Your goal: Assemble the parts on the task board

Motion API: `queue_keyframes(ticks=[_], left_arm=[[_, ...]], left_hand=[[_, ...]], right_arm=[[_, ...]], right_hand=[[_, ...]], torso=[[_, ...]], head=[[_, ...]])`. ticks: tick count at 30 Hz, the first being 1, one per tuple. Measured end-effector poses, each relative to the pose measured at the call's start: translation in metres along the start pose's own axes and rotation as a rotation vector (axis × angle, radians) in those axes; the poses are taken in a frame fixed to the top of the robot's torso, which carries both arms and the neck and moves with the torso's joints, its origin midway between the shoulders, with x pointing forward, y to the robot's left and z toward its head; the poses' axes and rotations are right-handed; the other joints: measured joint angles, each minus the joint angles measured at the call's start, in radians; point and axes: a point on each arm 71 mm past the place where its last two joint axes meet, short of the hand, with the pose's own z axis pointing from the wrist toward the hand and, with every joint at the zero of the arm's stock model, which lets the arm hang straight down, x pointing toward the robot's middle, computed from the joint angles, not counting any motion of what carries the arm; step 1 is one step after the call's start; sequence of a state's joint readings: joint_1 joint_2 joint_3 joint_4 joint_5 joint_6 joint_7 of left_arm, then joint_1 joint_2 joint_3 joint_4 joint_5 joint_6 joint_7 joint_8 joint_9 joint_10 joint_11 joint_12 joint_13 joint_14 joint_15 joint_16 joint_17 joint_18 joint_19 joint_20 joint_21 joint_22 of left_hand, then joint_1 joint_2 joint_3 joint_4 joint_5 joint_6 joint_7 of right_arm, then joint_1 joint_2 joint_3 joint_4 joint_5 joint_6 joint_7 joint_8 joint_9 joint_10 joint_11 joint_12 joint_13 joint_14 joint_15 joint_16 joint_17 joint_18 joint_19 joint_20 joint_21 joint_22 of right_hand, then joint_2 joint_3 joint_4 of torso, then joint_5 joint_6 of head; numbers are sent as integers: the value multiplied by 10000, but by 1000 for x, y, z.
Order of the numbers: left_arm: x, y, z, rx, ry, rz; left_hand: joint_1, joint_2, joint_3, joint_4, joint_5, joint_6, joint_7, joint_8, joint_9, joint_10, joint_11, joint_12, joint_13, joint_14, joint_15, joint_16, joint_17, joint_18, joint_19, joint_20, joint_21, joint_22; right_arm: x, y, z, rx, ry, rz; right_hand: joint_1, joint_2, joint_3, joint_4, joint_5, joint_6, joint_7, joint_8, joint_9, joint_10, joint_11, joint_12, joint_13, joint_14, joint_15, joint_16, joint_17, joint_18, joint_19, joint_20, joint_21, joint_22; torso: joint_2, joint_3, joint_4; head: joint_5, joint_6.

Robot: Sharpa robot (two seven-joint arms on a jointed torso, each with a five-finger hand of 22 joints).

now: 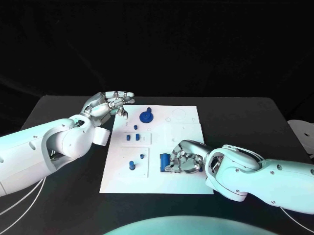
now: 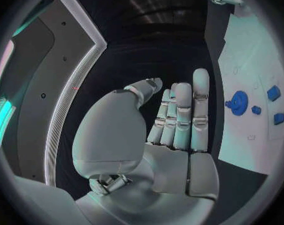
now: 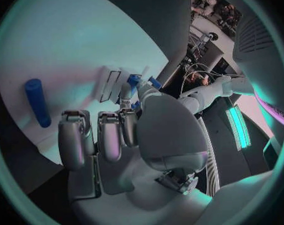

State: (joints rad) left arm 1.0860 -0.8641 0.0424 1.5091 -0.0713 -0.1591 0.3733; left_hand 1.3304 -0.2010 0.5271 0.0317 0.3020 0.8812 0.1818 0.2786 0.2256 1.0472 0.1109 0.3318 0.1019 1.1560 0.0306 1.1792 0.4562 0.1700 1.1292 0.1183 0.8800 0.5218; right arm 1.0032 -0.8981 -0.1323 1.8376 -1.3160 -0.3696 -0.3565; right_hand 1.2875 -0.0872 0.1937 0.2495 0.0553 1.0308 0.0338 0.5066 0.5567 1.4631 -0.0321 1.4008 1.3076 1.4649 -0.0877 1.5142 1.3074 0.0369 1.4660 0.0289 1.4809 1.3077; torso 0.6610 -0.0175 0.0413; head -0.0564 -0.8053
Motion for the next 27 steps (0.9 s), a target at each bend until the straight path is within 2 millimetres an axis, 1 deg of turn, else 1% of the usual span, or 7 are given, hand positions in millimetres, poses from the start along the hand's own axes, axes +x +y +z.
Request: queue_keyframes(ticks=[9, 16, 18, 20, 21, 25, 27], left_arm=[[0, 0, 0, -3, -3, 11], [-1, 0, 0, -8, -8, 20], [-1, 0, -1, -10, -11, 23], [-1, 0, -1, -14, -11, 25], [-1, 0, -1, -15, -10, 26], [-1, 0, -1, -20, -10, 30], [-1, 0, -1, -23, -11, 32]], left_hand=[[51, 51, 0, 0, 0, 0, 0, 0, -13, -37, 37, 48, 0, 0, 0, 0, -12, 1, 0, 0, 0, -9], [51, 51, 0, 0, 0, 0, 0, 0, -13, -37, 37, 48, -1, 0, 0, 0, -12, 0, 0, 0, 0, -9], [51, 51, 0, 0, 0, 0, 0, 0, -13, -37, 37, 48, -1, 0, 0, 0, -12, 1, 0, 0, 0, -9], [51, 51, 0, 0, 0, 0, 0, 0, -13, -37, 37, 48, -1, 0, 0, 0, -11, 1, 0, 0, 0, -9], [51, 51, 0, 0, 0, 0, 0, 0, -13, -37, 37, 48, -1, 0, 0, 0, -11, 1, 0, 0, 0, -9], [51, 51, 0, 0, 0, 0, 0, 0, -13, -37, 37, 48, -1, 0, 0, 0, -12, 1, 0, 0, 0, -9], [51, 51, 0, 0, 0, 0, 0, 0, -13, -37, 37, 48, -2, 0, 0, 0, -11, 1, 0, 0, 0, -9]], right_arm=[[-2, -1, 0, -69, -144, -102], [-3, -4, -5, -30, -245, -93], [-5, -5, -6, -24, -308, -48], [-7, -6, -8, -54, -367, 17], [-7, -6, -9, -74, -383, 49], [-10, -7, -13, -127, -421, 139], [-12, -9, -15, -122, -449, 176]], right_hand=[[41, 41, 12, -12, -38, 0, 0, 0, 0, 0, 0, 28, -1, 0, 0, 0, 0, 0, 0, 0, 0, -1], [143, 142, 28, -28, 83, 0, 0, 0, -24, 0, 0, -35, 1, 0, 0, 0, -1, 2, 0, -73, -21, -2], [43, 42, -9, 9, 88, -3, 3, -5, -43, 0, 1, -211, 4, 0, 0, 0, -1, 2, 0, -73, -140, -2], [-31, -32, -45, 45, 89, -79, 78, -78, -62, -1, 1, -365, 6, 0, 0, -1, -1, 1, 0, -73, -236, -2], [-42, -125, -64, 64, 89, -105, 106, -78, -72, -1, 1, -440, 2, 0, 0, -23, -1, 1, 0, -73, -305, -2], [-122, -198, -118, 118, 88, -178, 178, -154, -94, 33, 34, -528, 2, 0, 0, -50, -1, 2, 0, -73, -444, -3], [-107, -213, -128, 128, 88, -186, 180, -155, -102, 37, 38, -529, 2, 0, 1, -78, -1, 1, 0, -73, -444, -3]], torso=[[-4, 8, -1], [-3, 13, -17], [-2, 13, -17], [-2, 12, -18], [-3, 12, -19], [-4, 12, -19], [-6, 8, -20]], head=[[40, 3], [51, 17], [43, 22], [36, 24], [33, 25], [19, 23], [2, 18]])
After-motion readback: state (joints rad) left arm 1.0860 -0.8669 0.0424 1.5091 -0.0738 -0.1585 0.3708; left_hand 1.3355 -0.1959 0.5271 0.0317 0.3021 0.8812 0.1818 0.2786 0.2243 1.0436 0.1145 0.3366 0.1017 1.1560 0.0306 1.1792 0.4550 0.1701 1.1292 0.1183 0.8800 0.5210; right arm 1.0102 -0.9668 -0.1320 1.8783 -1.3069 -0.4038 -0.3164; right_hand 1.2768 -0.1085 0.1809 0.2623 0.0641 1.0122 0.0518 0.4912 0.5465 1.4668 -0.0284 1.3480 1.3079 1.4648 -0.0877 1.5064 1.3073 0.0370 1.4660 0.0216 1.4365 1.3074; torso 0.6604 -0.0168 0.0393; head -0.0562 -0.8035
